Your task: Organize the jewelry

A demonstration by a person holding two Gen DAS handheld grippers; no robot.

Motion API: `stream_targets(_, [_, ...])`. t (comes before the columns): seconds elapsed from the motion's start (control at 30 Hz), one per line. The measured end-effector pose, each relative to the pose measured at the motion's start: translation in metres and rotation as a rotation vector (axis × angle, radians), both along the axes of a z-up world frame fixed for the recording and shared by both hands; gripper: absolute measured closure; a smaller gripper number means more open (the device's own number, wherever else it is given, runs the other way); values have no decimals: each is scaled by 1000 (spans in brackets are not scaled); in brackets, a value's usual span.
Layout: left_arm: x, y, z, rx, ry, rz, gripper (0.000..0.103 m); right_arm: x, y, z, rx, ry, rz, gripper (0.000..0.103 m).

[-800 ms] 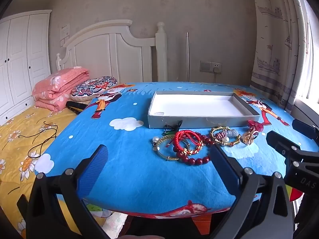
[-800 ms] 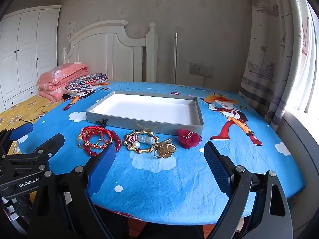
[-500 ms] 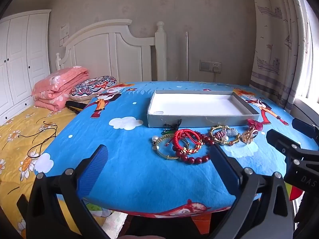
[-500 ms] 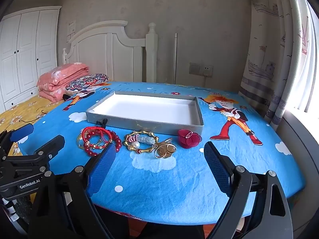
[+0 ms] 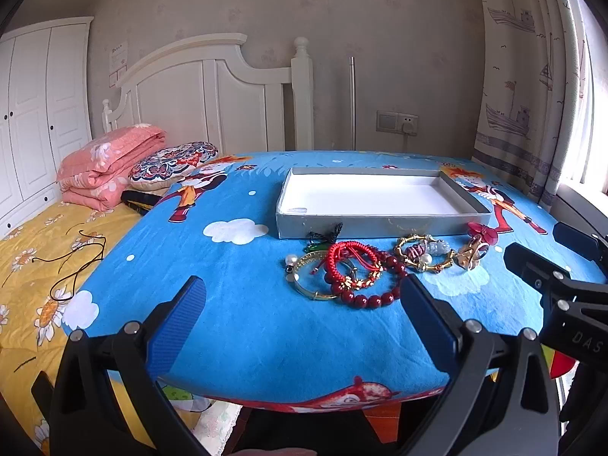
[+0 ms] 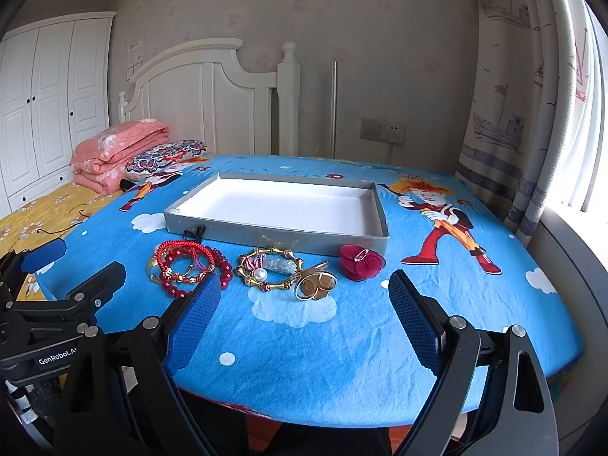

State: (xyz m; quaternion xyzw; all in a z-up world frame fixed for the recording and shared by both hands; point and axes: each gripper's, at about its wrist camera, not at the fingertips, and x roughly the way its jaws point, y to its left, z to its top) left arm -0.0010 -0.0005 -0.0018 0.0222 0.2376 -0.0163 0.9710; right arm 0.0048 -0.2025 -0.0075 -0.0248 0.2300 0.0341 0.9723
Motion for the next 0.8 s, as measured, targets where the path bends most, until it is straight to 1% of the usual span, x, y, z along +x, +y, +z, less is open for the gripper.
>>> stream_targets(0.3, [0, 4, -1, -12, 11, 13, 4, -2, 1, -6, 0, 3, 1, 19])
stream_targets(0.8, [-4, 5, -1, -14, -2, 25, 5, -3, 2, -5, 3, 11, -3, 19])
